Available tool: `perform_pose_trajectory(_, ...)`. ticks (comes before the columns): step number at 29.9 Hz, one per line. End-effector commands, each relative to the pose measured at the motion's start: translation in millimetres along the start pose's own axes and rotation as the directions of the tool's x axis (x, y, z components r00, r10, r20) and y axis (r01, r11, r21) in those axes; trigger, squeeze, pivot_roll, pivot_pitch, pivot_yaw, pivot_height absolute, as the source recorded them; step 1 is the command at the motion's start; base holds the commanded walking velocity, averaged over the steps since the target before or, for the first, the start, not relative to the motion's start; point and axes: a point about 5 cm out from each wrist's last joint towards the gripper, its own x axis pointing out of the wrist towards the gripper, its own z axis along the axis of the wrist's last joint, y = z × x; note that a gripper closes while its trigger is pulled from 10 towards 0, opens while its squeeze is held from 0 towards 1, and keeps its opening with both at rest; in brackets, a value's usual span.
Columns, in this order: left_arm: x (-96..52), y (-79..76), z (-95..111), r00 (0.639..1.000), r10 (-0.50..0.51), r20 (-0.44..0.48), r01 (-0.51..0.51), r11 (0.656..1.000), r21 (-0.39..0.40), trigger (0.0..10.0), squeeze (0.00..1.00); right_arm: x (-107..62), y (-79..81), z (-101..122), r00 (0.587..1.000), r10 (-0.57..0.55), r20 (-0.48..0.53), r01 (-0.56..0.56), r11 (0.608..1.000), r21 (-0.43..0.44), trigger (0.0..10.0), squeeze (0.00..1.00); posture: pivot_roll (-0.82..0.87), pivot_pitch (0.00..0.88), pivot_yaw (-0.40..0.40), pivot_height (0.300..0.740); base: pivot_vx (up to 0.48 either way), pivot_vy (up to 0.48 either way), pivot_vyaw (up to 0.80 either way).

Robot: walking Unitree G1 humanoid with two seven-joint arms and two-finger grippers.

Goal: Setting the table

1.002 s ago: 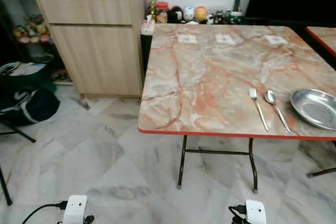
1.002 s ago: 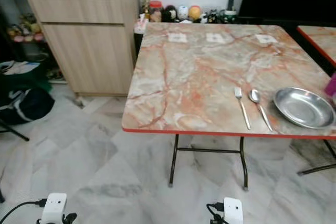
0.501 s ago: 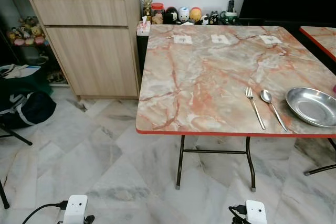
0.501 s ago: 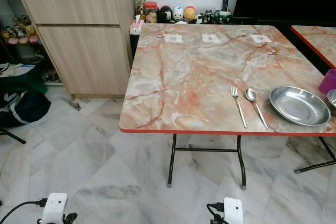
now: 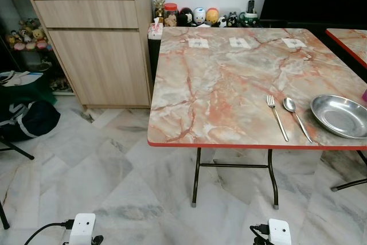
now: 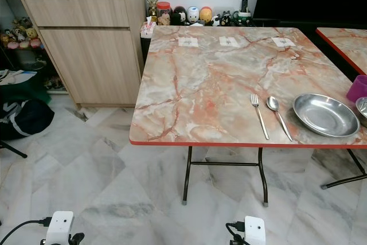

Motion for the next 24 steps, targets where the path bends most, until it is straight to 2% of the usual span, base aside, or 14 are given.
perform_pose_trajectory(1,5.3,-44.3,9.2,0.991,-0.136,0.009,0.136,0.991,0.007,10.0,0.0,8.0,23.8,31.1,0.999,0.006,0.047,-0.015,0.979,0.203,10.0,0.0,0.22,0.001,-0.135,0.74,0.0,0.0,0.0)
perform_pose_trajectory(24,5.3,-44.3,9.3,0.991,-0.136,0.01,0.135,0.991,0.006,10.0,0.0,8.0,23.7,30.9,0.999,0.004,0.045,-0.013,0.979,0.204,10.0,0.0,0.22,0.004,-0.134,0.74,0.0,0.0,0.0)
